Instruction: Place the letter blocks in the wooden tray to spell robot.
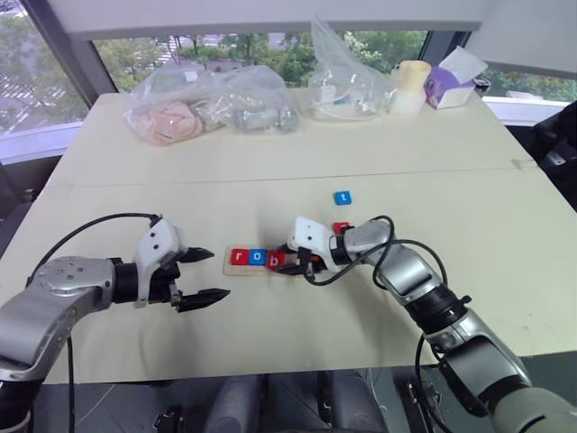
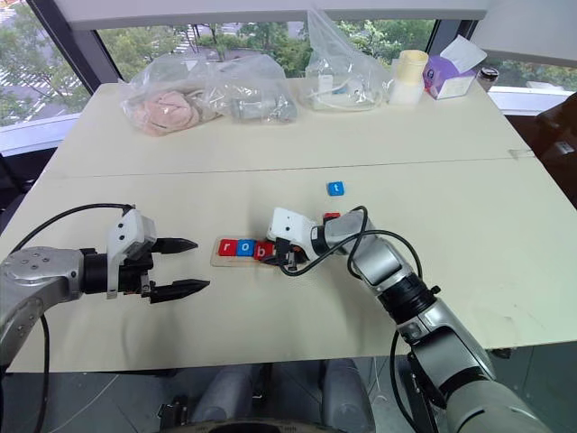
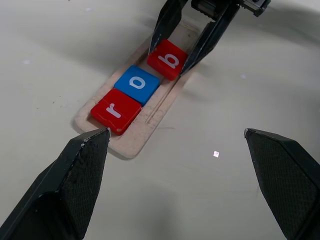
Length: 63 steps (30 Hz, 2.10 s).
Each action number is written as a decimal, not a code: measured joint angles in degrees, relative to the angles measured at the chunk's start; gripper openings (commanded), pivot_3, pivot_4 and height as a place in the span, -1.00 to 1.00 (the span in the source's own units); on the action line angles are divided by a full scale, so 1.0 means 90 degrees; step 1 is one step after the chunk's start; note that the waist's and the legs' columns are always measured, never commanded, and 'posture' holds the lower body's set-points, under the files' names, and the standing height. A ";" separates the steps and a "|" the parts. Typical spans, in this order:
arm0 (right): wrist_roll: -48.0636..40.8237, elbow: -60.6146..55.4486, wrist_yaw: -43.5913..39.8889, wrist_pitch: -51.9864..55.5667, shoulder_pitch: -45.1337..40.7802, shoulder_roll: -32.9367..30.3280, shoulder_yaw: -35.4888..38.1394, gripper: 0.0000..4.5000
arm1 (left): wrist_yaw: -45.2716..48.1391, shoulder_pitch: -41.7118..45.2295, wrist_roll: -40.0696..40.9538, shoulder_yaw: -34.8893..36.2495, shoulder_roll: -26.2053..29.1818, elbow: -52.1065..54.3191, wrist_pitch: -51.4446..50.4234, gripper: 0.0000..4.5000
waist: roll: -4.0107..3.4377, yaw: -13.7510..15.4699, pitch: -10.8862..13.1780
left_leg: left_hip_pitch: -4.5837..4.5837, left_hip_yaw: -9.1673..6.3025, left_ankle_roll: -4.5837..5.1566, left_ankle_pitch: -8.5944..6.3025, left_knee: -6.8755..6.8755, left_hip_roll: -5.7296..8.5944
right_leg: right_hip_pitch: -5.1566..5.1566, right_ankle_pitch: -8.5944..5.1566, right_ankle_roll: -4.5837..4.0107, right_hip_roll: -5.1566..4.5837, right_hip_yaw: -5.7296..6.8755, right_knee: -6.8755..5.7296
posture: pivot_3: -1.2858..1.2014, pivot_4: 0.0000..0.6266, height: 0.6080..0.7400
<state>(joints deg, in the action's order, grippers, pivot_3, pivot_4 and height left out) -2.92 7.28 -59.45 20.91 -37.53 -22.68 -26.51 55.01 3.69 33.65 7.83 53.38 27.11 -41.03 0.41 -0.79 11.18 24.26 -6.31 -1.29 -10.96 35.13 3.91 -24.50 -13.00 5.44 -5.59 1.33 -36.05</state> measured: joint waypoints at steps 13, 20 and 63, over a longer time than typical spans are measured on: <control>0.0060 0.0400 -0.0074 -0.0056 -0.0139 0.0172 0.0022 0.65 | -0.0144 0.0137 -0.0003 -0.0115 -0.0106 0.0000 -0.0008 1.00 | 0.0000 -0.0011 0.0000 | -0.0001 0.0001 -0.0001 0.0001 -0.0001 0.0001 | 0.0000 0.0001 0.0002 0.0001 -0.0001 -0.0002 | 0.03 -0.52 1.00; 0.0127 0.0678 0.0171 -0.0276 -0.0272 0.0377 0.0159 0.95 | -0.0219 0.0177 -0.0015 -0.0227 -0.0175 0.0000 -0.0007 1.00 | 0.0000 -0.0017 0.0000 | -0.0002 0.0001 -0.0002 0.0001 -0.0001 0.0001 | 0.0000 0.0005 0.0009 0.0002 -0.0002 -0.0004 | 0.03 -0.52 1.00; -0.0262 -0.2886 0.5798 0.4843 0.1754 0.1697 0.2919 -0.50 | -0.0475 0.1169 -0.0191 -0.0600 -0.1010 -0.0828 0.0362 1.00 | 0.0001 -0.0018 -0.0005 | -0.0008 0.0006 -0.0002 0.0003 -0.0004 0.0003 | -0.0002 -0.0002 -0.0003 0.0005 -0.0023 -0.0008 | 0.03 -0.52 1.00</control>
<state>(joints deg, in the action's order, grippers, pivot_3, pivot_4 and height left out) -5.27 -18.69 -7.27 64.49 -21.75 -7.41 -0.23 50.73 14.21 31.93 2.44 44.29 19.65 -37.77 0.42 -0.95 11.13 24.18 -6.25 -1.31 -10.94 35.10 3.94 -24.52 -13.01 5.42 -5.55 1.12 -36.12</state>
